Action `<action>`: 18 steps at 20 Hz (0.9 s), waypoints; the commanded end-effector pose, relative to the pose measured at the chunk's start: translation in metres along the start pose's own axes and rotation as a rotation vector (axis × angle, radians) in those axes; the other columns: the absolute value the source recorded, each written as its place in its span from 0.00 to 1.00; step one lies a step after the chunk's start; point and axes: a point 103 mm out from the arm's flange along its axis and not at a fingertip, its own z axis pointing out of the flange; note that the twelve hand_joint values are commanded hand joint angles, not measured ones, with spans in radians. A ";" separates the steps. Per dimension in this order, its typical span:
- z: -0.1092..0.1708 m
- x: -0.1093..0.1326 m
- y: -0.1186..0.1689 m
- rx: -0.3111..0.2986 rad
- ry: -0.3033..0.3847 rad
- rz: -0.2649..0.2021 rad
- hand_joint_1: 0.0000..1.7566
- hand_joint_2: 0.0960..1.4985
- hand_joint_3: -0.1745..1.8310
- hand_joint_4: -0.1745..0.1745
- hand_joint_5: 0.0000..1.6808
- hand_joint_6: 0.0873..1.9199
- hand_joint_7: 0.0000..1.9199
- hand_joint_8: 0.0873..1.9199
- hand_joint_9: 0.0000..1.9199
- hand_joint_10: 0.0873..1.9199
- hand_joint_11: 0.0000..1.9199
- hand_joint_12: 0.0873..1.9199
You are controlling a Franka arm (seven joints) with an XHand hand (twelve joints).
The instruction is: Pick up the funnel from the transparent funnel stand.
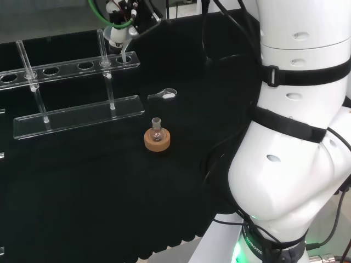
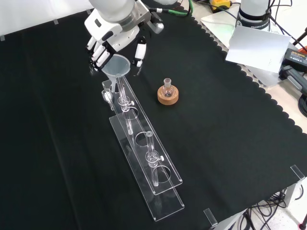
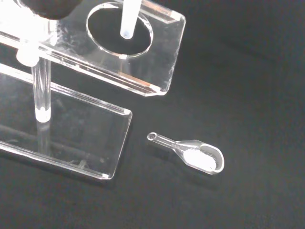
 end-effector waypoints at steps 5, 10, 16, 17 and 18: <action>-0.043 -0.017 -0.064 -0.004 -0.011 0.081 0.46 0.64 0.00 0.32 0.32 0.00 0.28 0.34 0.43 0.25 0.25 0.67; -0.044 -0.023 -0.095 -0.011 0.007 0.111 0.46 0.64 0.00 0.32 0.32 0.00 0.28 0.34 0.43 0.25 0.25 0.66; -0.030 -0.027 -0.120 0.010 0.035 0.135 0.45 0.64 0.00 0.32 0.32 0.00 0.28 0.34 0.43 0.25 0.25 0.66; -0.028 -0.027 -0.124 0.012 0.038 0.139 0.45 0.64 0.00 0.32 0.32 0.00 0.28 0.34 0.43 0.25 0.25 0.66; -0.027 -0.028 -0.127 0.014 0.042 0.142 0.45 0.64 0.00 0.32 0.32 0.00 0.28 0.34 0.43 0.25 0.25 0.66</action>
